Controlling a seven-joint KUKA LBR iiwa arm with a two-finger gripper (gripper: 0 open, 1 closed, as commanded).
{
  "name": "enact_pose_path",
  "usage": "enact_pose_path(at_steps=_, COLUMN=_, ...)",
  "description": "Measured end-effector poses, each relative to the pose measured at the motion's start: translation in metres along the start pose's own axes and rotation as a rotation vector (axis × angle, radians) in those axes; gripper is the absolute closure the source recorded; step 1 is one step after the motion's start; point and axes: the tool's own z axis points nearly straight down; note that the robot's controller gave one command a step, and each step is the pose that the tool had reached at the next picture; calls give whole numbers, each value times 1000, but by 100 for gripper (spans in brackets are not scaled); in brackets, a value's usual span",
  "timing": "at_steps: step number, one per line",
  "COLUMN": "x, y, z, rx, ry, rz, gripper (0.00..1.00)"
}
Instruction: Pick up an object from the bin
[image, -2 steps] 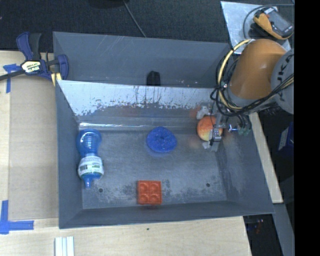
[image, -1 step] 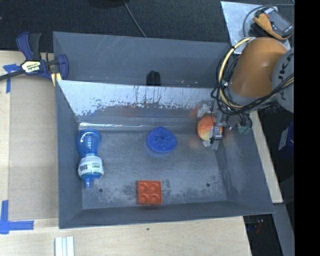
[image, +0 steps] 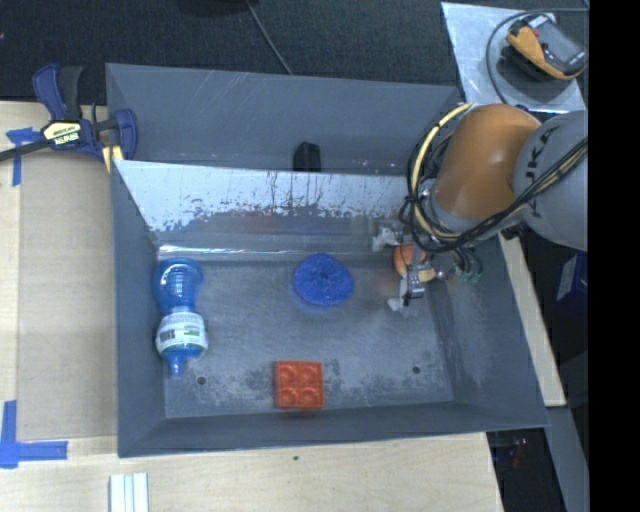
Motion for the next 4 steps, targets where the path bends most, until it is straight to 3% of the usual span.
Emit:
enact_pose_path(at_steps=1, x=0, y=10, z=17, rx=3, ry=-4, rz=-92, gripper=0)
enact_pose_path(at_steps=2, x=-1, y=7, z=-21, rx=0, ry=-2, rz=-31, gripper=0)
enact_pose_path(at_steps=3, x=7, y=27, z=-47, rx=2, ry=-7, rz=-45, gripper=0)
enact_pose_path(at_steps=4, x=14, y=15, z=-82, rx=4, ry=-10, rz=2, gripper=0)
